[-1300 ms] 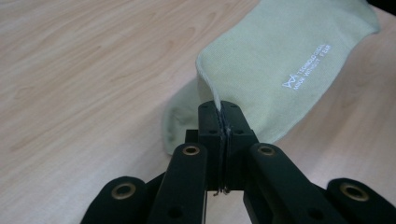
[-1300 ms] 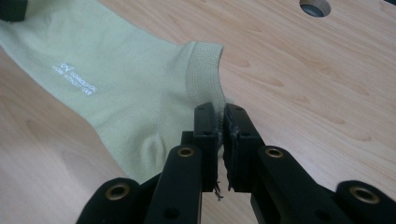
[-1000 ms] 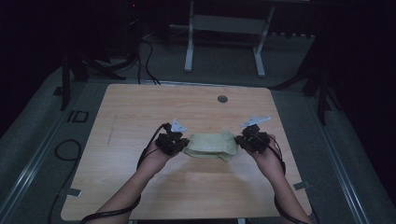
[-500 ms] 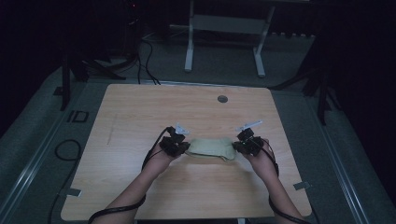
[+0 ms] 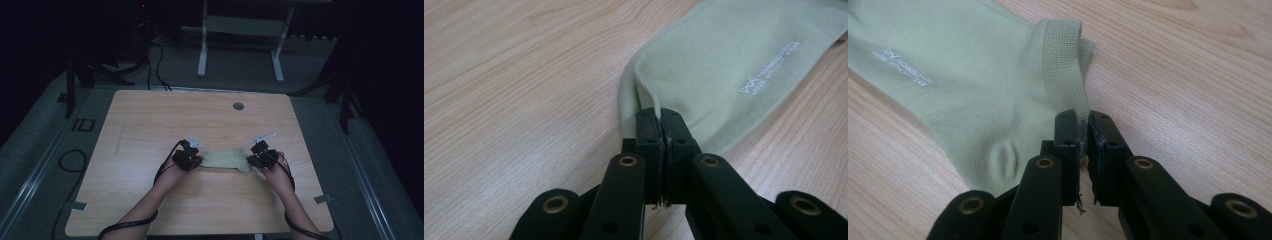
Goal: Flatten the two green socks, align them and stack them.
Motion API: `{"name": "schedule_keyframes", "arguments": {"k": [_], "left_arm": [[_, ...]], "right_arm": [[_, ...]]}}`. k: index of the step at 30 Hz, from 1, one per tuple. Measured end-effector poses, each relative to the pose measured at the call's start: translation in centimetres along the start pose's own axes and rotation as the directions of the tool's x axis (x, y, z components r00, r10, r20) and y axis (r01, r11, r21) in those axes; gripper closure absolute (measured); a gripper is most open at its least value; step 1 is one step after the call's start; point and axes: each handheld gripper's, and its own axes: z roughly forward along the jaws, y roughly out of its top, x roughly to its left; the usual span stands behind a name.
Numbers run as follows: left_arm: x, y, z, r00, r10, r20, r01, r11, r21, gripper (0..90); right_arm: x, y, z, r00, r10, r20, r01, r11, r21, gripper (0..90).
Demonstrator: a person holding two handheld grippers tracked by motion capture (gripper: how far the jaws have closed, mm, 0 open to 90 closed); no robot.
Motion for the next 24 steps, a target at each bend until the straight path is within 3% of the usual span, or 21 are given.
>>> {"name": "schedule_keyframes", "arguments": {"k": [7, 9, 11, 13, 15, 17, 20, 24], "left_arm": [[0.3, -0.2, 0.2, 0.9998, -0.016, 0.01, 0.016, 0.9999, 0.001, 87.2], [0.3, -0.2, 0.1, 0.9997, -0.023, 0.008, 0.023, 0.9997, 0.001, 81.4], [0.5, -0.1, -0.7, 0.9993, -0.037, -0.012, 0.036, 0.9979, -0.054, 69.1], [0.7, 0.2, -1.6, 0.9983, -0.059, -0.007, 0.058, 0.9939, -0.094, 67.0], [0.6, 0.7, -2.5, 0.9987, -0.05, -0.004, 0.05, 0.9919, -0.117, 66.4], [-0.2, 1.3, -2.9, 0.9998, -0.021, 0.006, 0.021, 0.9909, -0.133, 68.9], [-1.5, 1.7, -2.3, 0.9995, 0.008, 0.031, -0.004, 0.9919, -0.127, 76.5], [-2.3, 1.8, -0.8, 0.9992, 0.014, 0.038, -0.009, 0.9931, -0.117, 76.6]], "right_arm": [[-0.1, 0.0, 0.1, 0.9999, 0.008, -0.009, -0.008, 1.0, -0.002, 81.4], [-0.1, 0.0, 0.2, 0.9999, 0.008, -0.014, -0.008, 1.0, 0.003, 74.5], [-0.2, 0.0, 0.2, 0.9998, 0.015, -0.015, -0.015, 1.0, 0.012, 65.4], [-0.3, -0.1, -0.2, 0.9996, 0.025, -0.014, -0.025, 1.0, -0.005, 63.4], [-0.3, -0.1, -0.8, 0.9994, 0.028, -0.021, -0.028, 0.999, -0.024, 63.6], [-0.1, 0.1, -1.6, 0.9994, 0.023, -0.025, -0.025, 0.998, -0.058, 68.2], [0.8, 0.4, -2.3, 0.9995, 0.007, -0.03, -0.01, 0.995, -0.097, 78.9], [2.4, 0.5, -1.7, 0.9968, -0.037, -0.07, 0.031, 0.995, -0.09, 87.5]]}}
